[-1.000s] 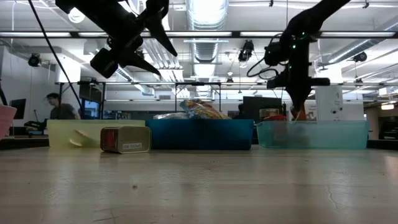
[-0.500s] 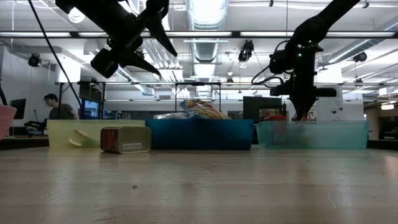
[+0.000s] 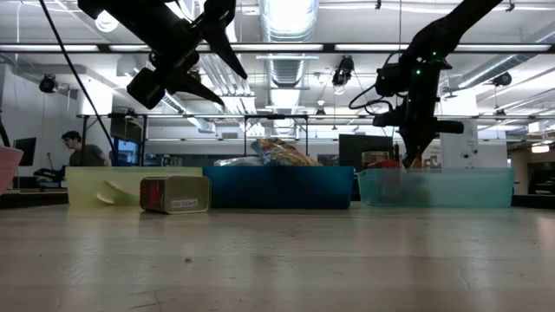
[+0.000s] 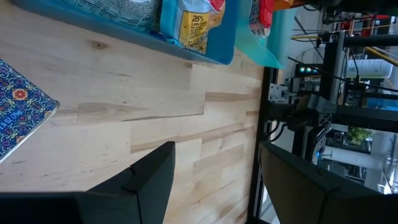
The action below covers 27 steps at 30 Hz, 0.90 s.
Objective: Pick & Place Food Item
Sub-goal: Put the orange seasoning pack into the light green bin, then put the red seasoning can into the light green bin
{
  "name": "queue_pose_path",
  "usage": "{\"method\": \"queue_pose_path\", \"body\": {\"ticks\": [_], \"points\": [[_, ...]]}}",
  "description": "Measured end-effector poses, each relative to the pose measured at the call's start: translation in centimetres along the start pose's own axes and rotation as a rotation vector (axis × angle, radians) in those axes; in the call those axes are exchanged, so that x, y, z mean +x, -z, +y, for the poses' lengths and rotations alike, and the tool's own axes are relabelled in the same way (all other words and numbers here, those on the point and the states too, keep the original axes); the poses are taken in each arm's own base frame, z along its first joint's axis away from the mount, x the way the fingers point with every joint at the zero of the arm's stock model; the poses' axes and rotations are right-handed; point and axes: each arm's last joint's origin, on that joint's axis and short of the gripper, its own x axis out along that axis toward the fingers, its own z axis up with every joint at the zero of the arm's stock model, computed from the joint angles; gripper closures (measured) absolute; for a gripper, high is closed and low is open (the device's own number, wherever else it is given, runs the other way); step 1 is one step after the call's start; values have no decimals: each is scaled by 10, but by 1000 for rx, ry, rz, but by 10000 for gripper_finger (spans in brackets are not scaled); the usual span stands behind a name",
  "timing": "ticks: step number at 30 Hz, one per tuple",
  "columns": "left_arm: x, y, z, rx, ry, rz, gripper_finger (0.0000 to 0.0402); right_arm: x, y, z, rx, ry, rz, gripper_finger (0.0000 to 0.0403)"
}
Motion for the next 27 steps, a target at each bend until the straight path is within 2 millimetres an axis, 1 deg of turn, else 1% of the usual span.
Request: {"method": "queue_pose_path", "body": {"ticks": [2,4,12,16,20,24,27], "points": [[0,0,0,0,0,0,165,0,0,0,-10,-9,5,382],[0,0,0,0,0,0,165,0,1,0,-13,-18,12,360],[0,0,0,0,0,0,165,2,4,1,-30,-15,23,232],[0,0,0,1,0,3,165,-4,5,0,-39,-24,7,183],[0,0,0,32,-1,6,165,-19,9,-4,-43,-39,-23,156],[0,0,0,27,-1,11,165,-43,18,-11,-42,-64,-69,151],[0,0,0,27,-1,3,165,-65,31,-16,-52,-84,-97,150]]}}
